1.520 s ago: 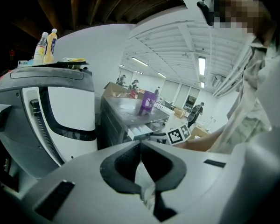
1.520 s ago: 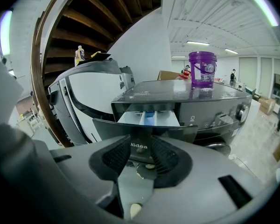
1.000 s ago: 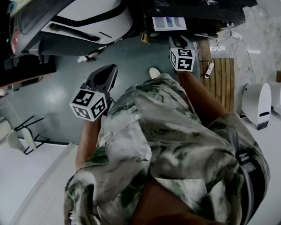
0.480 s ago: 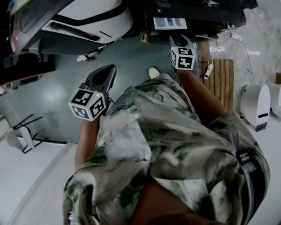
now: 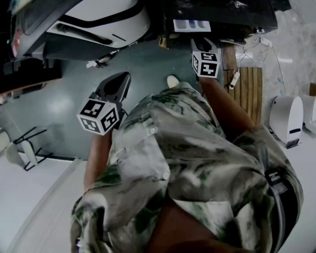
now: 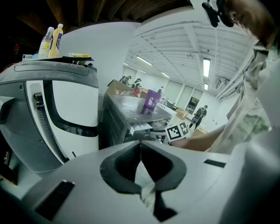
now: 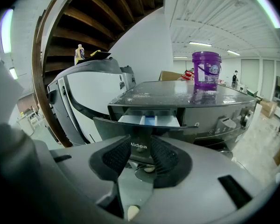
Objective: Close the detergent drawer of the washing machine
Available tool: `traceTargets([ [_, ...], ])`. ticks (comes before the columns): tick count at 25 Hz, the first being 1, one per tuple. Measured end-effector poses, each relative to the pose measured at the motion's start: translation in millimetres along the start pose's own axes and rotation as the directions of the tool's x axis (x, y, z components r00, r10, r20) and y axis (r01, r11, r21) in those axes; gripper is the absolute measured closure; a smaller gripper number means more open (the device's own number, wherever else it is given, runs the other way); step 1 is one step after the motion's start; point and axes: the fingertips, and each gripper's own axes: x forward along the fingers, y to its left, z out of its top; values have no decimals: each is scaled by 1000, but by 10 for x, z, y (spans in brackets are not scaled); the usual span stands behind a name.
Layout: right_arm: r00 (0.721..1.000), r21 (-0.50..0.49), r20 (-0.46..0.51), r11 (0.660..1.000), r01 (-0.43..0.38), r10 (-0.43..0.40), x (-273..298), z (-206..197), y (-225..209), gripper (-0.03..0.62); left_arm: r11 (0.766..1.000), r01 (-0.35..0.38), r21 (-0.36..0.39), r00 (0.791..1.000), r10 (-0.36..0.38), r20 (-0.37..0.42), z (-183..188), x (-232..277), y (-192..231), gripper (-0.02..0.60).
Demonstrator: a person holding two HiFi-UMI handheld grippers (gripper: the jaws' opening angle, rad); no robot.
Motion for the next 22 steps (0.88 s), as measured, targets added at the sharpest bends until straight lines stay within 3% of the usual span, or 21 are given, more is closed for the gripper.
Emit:
traceTargets([
  [22,1000,-9,2,1000,-15,15,94,74,-28,444,1000,-17,-10,1000,17,3,-33,-9,-40,554],
])
